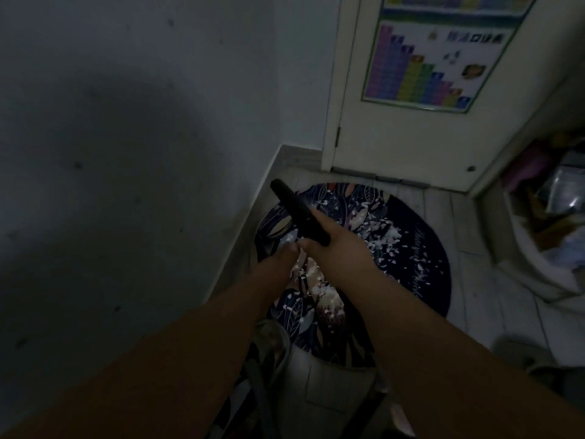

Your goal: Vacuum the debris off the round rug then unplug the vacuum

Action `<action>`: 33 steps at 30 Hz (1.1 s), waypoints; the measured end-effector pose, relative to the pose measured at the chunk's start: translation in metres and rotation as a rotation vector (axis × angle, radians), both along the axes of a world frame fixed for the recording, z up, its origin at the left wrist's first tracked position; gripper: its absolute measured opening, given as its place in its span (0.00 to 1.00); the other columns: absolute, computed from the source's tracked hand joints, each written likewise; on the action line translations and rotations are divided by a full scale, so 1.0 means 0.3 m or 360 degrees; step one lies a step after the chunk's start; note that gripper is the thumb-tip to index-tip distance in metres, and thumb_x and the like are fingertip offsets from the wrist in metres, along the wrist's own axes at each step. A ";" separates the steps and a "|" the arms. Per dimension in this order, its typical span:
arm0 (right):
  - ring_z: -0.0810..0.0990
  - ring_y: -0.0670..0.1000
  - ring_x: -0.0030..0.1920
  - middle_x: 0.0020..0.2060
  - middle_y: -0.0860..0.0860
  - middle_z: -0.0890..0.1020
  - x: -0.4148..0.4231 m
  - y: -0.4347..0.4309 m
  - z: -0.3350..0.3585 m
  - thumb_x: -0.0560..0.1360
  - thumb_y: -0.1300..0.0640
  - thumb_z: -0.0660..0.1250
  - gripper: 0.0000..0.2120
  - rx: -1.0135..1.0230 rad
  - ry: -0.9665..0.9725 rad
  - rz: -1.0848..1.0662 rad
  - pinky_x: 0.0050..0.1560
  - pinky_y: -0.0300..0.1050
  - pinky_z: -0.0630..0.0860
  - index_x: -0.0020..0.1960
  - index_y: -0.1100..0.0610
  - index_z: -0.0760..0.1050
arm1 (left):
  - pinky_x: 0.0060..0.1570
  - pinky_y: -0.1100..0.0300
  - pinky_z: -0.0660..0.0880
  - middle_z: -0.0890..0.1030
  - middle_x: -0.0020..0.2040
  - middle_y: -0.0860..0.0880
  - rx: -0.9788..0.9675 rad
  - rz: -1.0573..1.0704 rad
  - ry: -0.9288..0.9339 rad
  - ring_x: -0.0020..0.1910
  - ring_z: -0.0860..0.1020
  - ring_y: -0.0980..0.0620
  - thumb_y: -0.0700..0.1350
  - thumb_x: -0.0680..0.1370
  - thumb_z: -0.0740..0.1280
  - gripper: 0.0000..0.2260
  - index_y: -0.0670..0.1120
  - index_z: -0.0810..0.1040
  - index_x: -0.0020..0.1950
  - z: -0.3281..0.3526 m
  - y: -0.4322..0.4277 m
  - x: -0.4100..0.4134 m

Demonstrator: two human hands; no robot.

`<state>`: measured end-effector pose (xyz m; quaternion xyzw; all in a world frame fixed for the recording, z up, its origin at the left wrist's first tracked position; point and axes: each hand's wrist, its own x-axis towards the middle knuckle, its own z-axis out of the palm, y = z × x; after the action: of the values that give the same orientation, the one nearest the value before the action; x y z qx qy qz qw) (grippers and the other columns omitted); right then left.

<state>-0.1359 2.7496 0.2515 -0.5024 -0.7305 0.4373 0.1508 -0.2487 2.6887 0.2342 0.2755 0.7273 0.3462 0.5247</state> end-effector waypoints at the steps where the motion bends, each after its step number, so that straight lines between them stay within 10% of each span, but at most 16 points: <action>1: 0.77 0.52 0.61 0.72 0.49 0.71 0.027 0.030 0.030 0.80 0.51 0.64 0.29 -0.0004 0.0024 -0.0037 0.53 0.40 0.75 0.78 0.42 0.57 | 0.66 0.54 0.63 0.60 0.76 0.47 0.0007 0.0018 -0.0085 0.73 0.62 0.46 0.55 0.82 0.54 0.24 0.49 0.58 0.76 0.025 0.028 0.041; 6: 0.78 0.51 0.58 0.66 0.50 0.77 0.130 0.154 0.154 0.79 0.54 0.67 0.26 -0.0087 0.0310 -0.0283 0.57 0.43 0.77 0.75 0.44 0.65 | 0.57 0.56 0.73 0.72 0.69 0.51 0.0120 -0.0144 -0.0319 0.57 0.75 0.56 0.67 0.75 0.58 0.24 0.57 0.73 0.65 0.068 0.177 0.186; 10: 0.79 0.52 0.53 0.61 0.53 0.79 0.181 0.276 0.260 0.79 0.57 0.67 0.25 -0.0275 0.0674 -0.0670 0.54 0.44 0.77 0.74 0.48 0.67 | 0.71 0.48 0.62 0.68 0.72 0.56 0.0130 -0.0326 -0.0674 0.70 0.67 0.53 0.75 0.62 0.65 0.40 0.58 0.69 0.70 0.115 0.294 0.254; 16: 0.77 0.55 0.46 0.51 0.56 0.79 0.205 0.491 0.421 0.80 0.57 0.66 0.22 -0.0296 0.0961 -0.0963 0.45 0.47 0.76 0.73 0.53 0.69 | 0.71 0.50 0.64 0.74 0.68 0.51 0.0120 -0.0530 -0.0630 0.66 0.73 0.49 0.76 0.54 0.68 0.48 0.52 0.73 0.68 0.232 0.441 0.276; 23: 0.76 0.61 0.60 0.66 0.58 0.75 0.245 0.681 0.551 0.78 0.54 0.68 0.26 -0.0354 0.1111 -0.1172 0.60 0.61 0.74 0.75 0.49 0.66 | 0.70 0.55 0.64 0.69 0.71 0.55 0.0368 -0.0726 -0.0216 0.67 0.70 0.53 0.78 0.59 0.62 0.45 0.57 0.65 0.72 0.433 0.591 0.308; 33: 0.77 0.63 0.59 0.61 0.60 0.77 0.362 0.984 0.720 0.79 0.51 0.67 0.23 -0.0296 0.1080 -0.1084 0.61 0.64 0.75 0.72 0.56 0.69 | 0.60 0.62 0.67 0.72 0.68 0.52 0.0571 -0.0765 -0.0008 0.59 0.73 0.55 0.72 0.70 0.56 0.37 0.53 0.66 0.72 0.622 0.871 0.420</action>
<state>-0.0273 3.0447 0.4674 -0.5533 -0.3921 0.5655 0.4694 -0.1227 2.9501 0.4207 0.5273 0.5671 0.3358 0.5362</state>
